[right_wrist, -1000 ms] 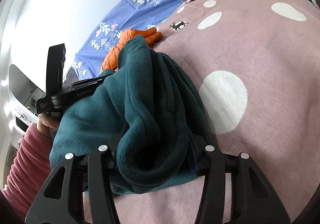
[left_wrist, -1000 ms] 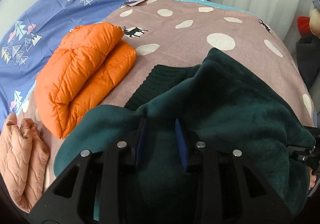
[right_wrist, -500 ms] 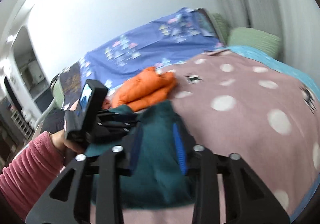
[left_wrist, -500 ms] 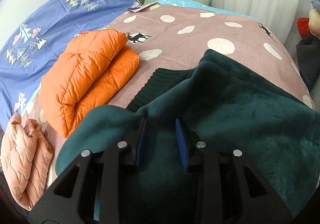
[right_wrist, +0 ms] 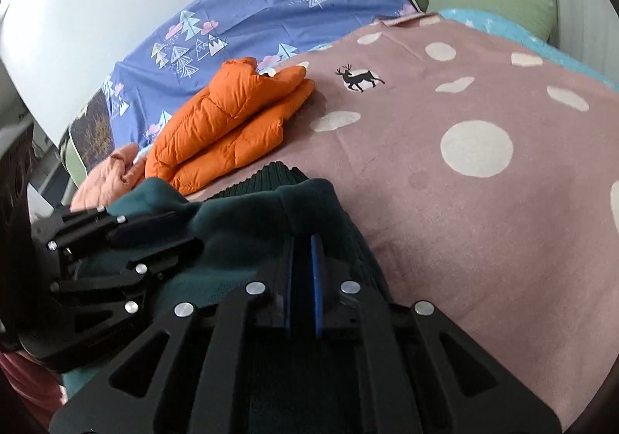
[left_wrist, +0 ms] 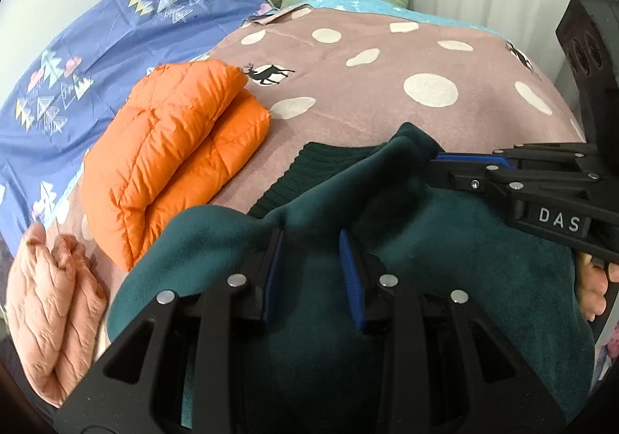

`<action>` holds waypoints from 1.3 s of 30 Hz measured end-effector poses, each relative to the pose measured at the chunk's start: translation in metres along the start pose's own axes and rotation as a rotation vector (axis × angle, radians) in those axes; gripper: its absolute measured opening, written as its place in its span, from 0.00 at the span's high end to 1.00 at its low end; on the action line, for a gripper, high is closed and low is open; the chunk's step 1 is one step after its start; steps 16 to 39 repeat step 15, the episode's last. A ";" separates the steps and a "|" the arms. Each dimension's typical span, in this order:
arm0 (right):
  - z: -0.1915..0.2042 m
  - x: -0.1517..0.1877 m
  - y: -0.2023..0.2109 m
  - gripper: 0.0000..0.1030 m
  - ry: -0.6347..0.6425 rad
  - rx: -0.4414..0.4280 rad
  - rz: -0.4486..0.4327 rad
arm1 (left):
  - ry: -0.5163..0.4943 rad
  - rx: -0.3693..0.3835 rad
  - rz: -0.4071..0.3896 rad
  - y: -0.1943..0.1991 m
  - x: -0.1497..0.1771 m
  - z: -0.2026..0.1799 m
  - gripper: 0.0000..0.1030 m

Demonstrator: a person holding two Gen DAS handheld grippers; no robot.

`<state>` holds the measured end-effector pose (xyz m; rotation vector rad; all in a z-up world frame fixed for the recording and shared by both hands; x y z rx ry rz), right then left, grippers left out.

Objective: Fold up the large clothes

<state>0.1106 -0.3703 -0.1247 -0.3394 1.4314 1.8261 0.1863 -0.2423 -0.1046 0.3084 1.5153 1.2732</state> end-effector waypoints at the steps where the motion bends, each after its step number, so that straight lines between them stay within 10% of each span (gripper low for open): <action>1: 0.001 0.001 0.002 0.94 0.009 0.007 -0.001 | -0.004 -0.002 -0.001 0.000 0.000 -0.001 0.71; 39: 0.000 0.001 0.000 0.94 0.040 0.028 0.005 | 0.117 0.097 -0.038 0.012 -0.004 0.017 0.76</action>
Point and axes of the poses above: each gripper's, at about its wrist camera, not at the fingertips, and y roughly against the way its jaws point, z to its left, x to its underside, the point moved 2 cm from there along -y, roughly the way its jaws point, and after that the axes turned 2 degrees about y, right-handed, at the moved point
